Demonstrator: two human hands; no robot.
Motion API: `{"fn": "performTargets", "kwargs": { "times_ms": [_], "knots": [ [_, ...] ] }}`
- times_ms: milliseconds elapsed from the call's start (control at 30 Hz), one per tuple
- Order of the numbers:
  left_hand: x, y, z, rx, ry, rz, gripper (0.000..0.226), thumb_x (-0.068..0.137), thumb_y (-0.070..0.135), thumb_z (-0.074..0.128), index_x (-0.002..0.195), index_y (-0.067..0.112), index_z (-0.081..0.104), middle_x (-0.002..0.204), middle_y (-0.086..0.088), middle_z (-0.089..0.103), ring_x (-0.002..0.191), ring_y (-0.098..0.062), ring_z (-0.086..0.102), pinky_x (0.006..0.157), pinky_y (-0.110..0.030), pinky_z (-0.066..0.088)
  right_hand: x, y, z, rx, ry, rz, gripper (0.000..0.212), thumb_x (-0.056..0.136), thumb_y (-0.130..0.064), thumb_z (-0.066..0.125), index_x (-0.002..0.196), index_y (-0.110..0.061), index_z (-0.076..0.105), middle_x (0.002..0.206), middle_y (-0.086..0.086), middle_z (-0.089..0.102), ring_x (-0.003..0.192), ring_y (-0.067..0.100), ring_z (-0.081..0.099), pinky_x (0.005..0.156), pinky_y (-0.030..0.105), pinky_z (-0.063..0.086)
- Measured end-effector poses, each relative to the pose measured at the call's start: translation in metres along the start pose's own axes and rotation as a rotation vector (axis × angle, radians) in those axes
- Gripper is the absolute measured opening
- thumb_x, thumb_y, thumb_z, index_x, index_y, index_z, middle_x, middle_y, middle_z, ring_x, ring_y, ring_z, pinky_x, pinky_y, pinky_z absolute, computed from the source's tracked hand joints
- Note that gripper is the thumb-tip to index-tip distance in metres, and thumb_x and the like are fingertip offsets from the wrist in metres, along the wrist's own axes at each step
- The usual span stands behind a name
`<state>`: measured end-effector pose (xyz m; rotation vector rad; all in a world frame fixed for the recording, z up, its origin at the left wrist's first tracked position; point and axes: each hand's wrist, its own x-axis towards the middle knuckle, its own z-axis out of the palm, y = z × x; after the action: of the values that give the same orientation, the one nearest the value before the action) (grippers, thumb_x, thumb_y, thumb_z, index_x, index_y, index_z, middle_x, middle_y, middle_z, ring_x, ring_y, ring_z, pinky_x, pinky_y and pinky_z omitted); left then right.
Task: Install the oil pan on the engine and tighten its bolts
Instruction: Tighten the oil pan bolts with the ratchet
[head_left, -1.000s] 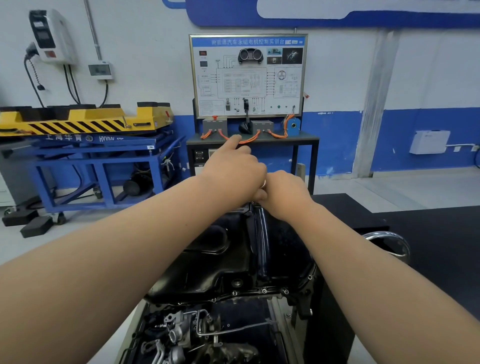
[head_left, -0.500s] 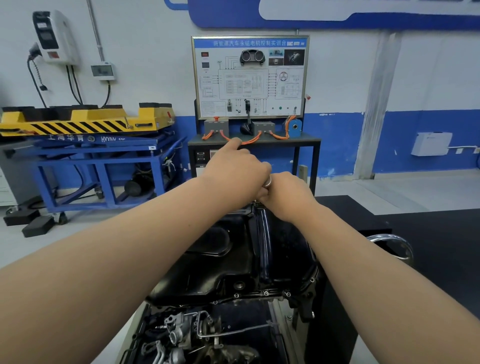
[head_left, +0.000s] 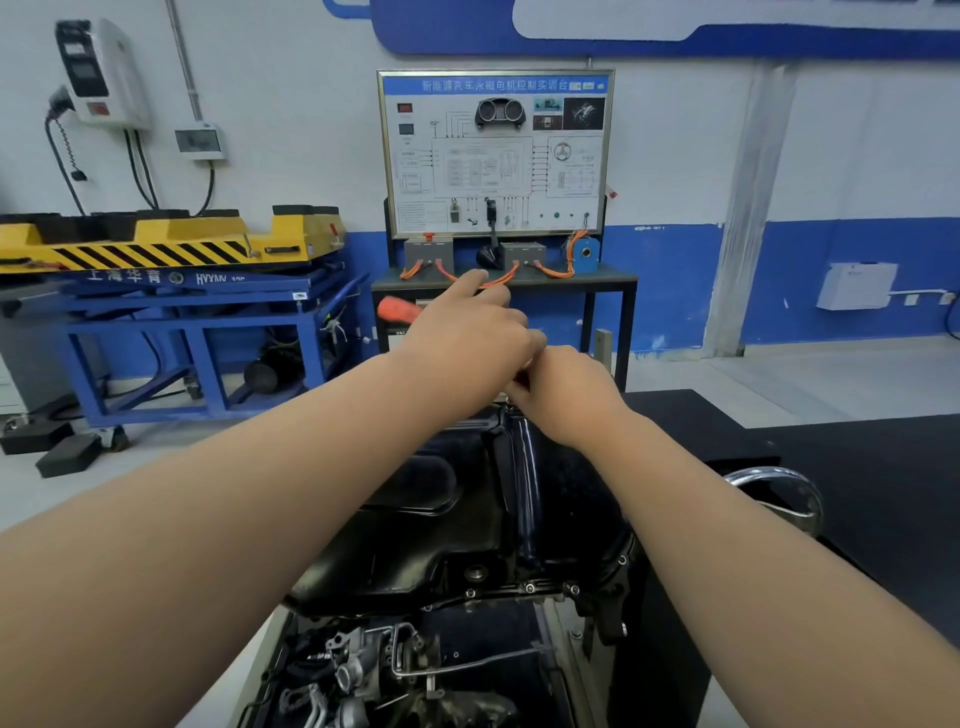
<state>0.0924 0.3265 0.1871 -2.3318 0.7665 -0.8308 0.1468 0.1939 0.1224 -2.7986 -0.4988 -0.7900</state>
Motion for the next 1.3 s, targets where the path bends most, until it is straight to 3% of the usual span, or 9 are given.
{"fn": "performTargets", "kwargs": {
  "times_ms": [200,367,533,667,833,900,967,1100,1300],
  "knots": [
    [0.002,0.007,-0.002,-0.121,-0.125,-0.203,0.04,0.091,0.052,0.041,0.082,0.017,0.059,0.06,0.004,0.046,0.065,-0.018,0.049,0.109,-0.04,0.021,0.0,-0.005,0.002,-0.021,0.009,0.056,0.025,0.082,-0.015,0.044,0.06,-0.023,0.036,0.056,-0.002,0.046,0.049,0.016,0.044,0.044,0.025,0.03],
    [0.001,0.004,0.001,-0.092,-0.013,-0.065,0.008,0.093,0.024,0.051,0.098,0.023,0.056,0.087,0.006,0.062,0.089,-0.019,0.055,0.107,-0.038,0.024,0.001,-0.004,0.006,0.055,0.062,0.081,0.036,0.088,-0.029,0.048,0.055,-0.026,0.033,0.051,-0.005,0.041,0.044,0.014,0.04,0.043,0.023,0.03],
    [-0.001,0.0,0.004,-0.005,0.046,0.049,0.027,0.091,0.016,0.051,0.114,0.03,0.057,0.11,0.011,0.062,0.106,-0.02,0.048,0.104,-0.036,0.029,0.0,0.002,0.004,0.025,-0.05,0.003,0.033,0.094,-0.039,0.045,0.064,-0.03,0.035,0.059,-0.008,0.043,0.051,0.01,0.042,0.044,0.025,0.031],
    [-0.001,0.0,0.003,-0.054,0.011,-0.026,0.024,0.095,0.042,0.044,0.104,0.025,0.058,0.099,0.008,0.066,0.101,-0.019,0.053,0.104,-0.036,0.029,-0.004,0.002,0.001,-0.005,0.015,0.026,0.036,0.091,-0.033,0.046,0.059,-0.028,0.03,0.056,-0.006,0.04,0.048,0.011,0.038,0.043,0.024,0.025],
    [-0.001,0.006,-0.003,-0.1,-0.123,-0.161,0.051,0.09,0.06,0.04,0.061,0.019,0.046,0.061,0.005,0.046,0.061,-0.016,0.042,0.102,-0.039,0.027,-0.003,-0.005,0.0,-0.034,-0.006,0.084,0.028,0.083,-0.016,0.045,0.058,-0.024,0.035,0.055,-0.004,0.044,0.047,0.015,0.041,0.043,0.023,0.027],
    [-0.001,0.009,-0.005,-0.097,-0.108,-0.151,0.041,0.093,0.048,0.044,0.065,0.019,0.047,0.074,0.003,0.059,0.072,-0.018,0.049,0.103,-0.038,0.027,-0.002,-0.006,0.002,-0.008,-0.021,0.098,0.029,0.085,-0.017,0.045,0.059,-0.024,0.035,0.056,-0.004,0.044,0.049,0.014,0.042,0.044,0.024,0.03],
    [-0.002,0.008,-0.004,-0.059,-0.038,-0.069,0.011,0.092,0.03,0.05,0.09,0.023,0.059,0.095,0.005,0.064,0.096,-0.02,0.053,0.104,-0.037,0.029,-0.001,-0.004,0.003,0.014,-0.043,0.083,0.033,0.09,-0.026,0.045,0.059,-0.024,0.036,0.057,-0.005,0.044,0.05,0.012,0.042,0.046,0.026,0.031],
    [-0.004,0.003,0.001,-0.013,0.031,0.022,0.031,0.09,0.014,0.052,0.116,0.028,0.057,0.116,0.009,0.059,0.118,-0.02,0.044,0.104,-0.036,0.028,-0.002,-0.001,0.004,-0.008,-0.06,0.015,0.028,0.094,-0.037,0.045,0.069,-0.024,0.045,0.061,-0.007,0.042,0.053,0.011,0.04,0.052,0.028,0.037],
    [-0.002,0.007,-0.004,-0.004,-0.035,-0.051,0.018,0.094,0.037,0.047,0.094,0.021,0.055,0.09,0.005,0.062,0.089,-0.021,0.054,0.091,-0.035,0.032,-0.003,-0.002,0.002,-0.061,0.011,0.077,0.034,0.09,-0.028,0.046,0.058,-0.023,0.033,0.055,-0.005,0.039,0.048,0.013,0.038,0.045,0.026,0.029]
  ]
}}
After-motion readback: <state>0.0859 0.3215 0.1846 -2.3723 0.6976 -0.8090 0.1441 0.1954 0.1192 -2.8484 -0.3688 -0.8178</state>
